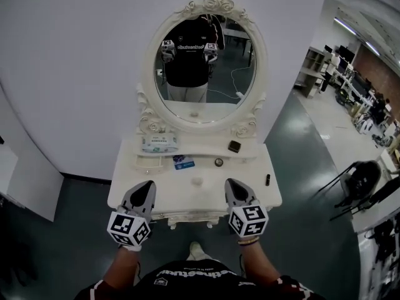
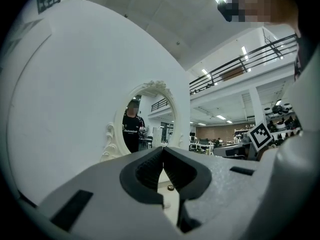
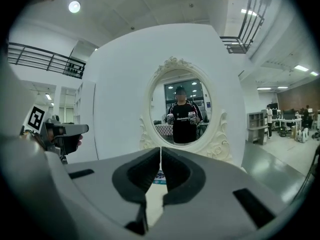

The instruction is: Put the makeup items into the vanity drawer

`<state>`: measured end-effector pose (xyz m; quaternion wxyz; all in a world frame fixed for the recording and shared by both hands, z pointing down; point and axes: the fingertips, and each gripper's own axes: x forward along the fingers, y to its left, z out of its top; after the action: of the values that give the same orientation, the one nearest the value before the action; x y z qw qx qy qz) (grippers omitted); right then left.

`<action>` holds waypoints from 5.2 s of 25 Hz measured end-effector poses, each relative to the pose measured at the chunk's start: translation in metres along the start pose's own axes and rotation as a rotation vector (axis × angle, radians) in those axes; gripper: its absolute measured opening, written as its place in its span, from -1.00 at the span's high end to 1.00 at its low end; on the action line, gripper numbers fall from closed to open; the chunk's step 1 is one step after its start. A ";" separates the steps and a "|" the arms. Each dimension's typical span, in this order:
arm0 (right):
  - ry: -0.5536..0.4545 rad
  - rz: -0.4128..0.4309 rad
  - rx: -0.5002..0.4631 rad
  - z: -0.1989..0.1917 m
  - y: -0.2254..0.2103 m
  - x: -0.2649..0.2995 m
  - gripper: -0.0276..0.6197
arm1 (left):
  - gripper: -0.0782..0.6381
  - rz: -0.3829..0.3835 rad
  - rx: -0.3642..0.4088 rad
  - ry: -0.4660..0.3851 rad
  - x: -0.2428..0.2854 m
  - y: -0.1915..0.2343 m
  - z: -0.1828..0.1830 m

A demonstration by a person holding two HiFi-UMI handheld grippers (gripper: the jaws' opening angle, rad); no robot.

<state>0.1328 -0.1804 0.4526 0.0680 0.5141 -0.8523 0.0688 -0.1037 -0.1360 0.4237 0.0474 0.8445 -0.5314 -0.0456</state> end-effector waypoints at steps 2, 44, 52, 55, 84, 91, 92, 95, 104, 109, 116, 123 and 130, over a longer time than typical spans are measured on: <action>-0.004 0.026 -0.006 0.005 -0.002 0.013 0.86 | 0.76 0.018 0.010 -0.005 0.008 0.006 0.005; 0.511 0.354 -0.139 -0.240 -0.023 0.198 0.15 | 0.76 0.171 -0.001 0.099 0.098 0.030 -0.053; 0.585 0.404 -0.165 -0.279 -0.028 0.213 0.18 | 0.76 0.241 -0.039 0.129 0.103 0.032 -0.070; 0.601 0.420 -0.181 -0.288 -0.028 0.218 0.18 | 0.76 0.260 -0.046 0.141 0.102 0.031 -0.075; 0.587 0.371 -0.153 -0.269 -0.026 0.218 0.44 | 0.76 0.271 -0.022 0.126 0.080 0.073 -0.052; 0.582 0.307 -0.152 -0.248 -0.029 0.215 0.44 | 0.76 0.231 -0.006 0.118 0.082 0.094 -0.045; 0.578 0.296 -0.150 -0.245 -0.030 0.214 0.44 | 0.76 0.224 -0.009 0.113 0.083 0.097 -0.043; 0.569 0.267 -0.139 -0.234 -0.027 0.212 0.44 | 0.76 0.203 -0.013 0.099 0.082 0.108 -0.039; 0.523 0.219 -0.130 -0.198 0.003 0.217 0.44 | 0.76 0.160 -0.034 0.069 0.074 0.144 -0.027; 0.489 0.206 -0.109 -0.181 0.027 0.226 0.44 | 0.76 0.142 -0.043 0.056 0.068 0.166 -0.021; 0.439 0.214 -0.119 -0.157 0.066 0.246 0.44 | 0.76 0.126 -0.045 0.043 0.057 0.195 -0.017; 0.418 0.233 -0.108 -0.152 0.108 0.274 0.44 | 0.76 0.132 -0.037 0.059 0.040 0.233 -0.017; 0.420 0.267 -0.093 -0.160 0.151 0.303 0.44 | 0.76 0.149 -0.034 0.082 0.024 0.268 -0.019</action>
<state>-0.1336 -0.3432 0.6587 0.2576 0.3675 -0.8821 0.1431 -0.3304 -0.2722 0.4759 0.0869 0.8030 -0.5895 -0.0162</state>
